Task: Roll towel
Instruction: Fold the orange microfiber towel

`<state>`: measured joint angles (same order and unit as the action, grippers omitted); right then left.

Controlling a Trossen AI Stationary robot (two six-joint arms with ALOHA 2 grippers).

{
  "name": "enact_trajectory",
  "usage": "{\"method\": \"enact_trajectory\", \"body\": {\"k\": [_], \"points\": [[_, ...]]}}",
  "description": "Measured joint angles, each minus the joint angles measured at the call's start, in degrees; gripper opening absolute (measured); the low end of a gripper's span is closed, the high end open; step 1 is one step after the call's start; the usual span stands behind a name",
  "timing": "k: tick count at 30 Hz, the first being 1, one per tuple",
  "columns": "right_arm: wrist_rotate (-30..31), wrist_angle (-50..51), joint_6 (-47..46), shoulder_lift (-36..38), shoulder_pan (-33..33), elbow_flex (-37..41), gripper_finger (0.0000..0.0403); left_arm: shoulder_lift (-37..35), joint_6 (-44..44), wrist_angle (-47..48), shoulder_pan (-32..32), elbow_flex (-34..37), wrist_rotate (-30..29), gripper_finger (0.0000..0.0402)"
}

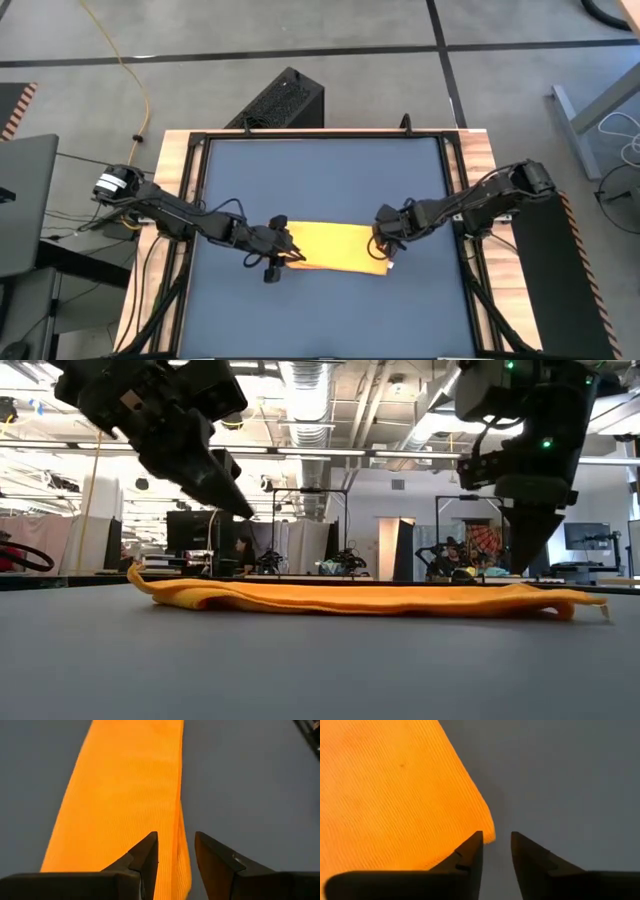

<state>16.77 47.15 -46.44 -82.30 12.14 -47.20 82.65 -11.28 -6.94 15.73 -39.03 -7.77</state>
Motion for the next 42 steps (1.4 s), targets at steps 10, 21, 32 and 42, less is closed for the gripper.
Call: {"method": "enact_trajectory", "body": {"k": [10, 21, 32, 42], "points": [[7.31, 1.51, 1.08, 0.02, 2.70, -0.01, 0.0188, 0.00, -1.21, 2.35, 1.59, 0.00, -1.33, 0.0116], [17.88, 9.20, 2.33, 0.02, 5.34, -4.72, 0.0170, -0.02, -0.91, 1.17, 1.55, 0.00, -3.59, 0.0116], [10.38, -6.54, 9.38, 0.02, 7.70, -4.81, 0.0164, -0.04, -1.43, -0.65, 1.55, 0.00, -3.59, 0.0116], [9.00, -22.36, 8.28, -0.28, 12.87, 3.24, 0.0164, 5.25, -2.39, -4.16, 3.55, 1.33, -4.60, 0.0116]]}}
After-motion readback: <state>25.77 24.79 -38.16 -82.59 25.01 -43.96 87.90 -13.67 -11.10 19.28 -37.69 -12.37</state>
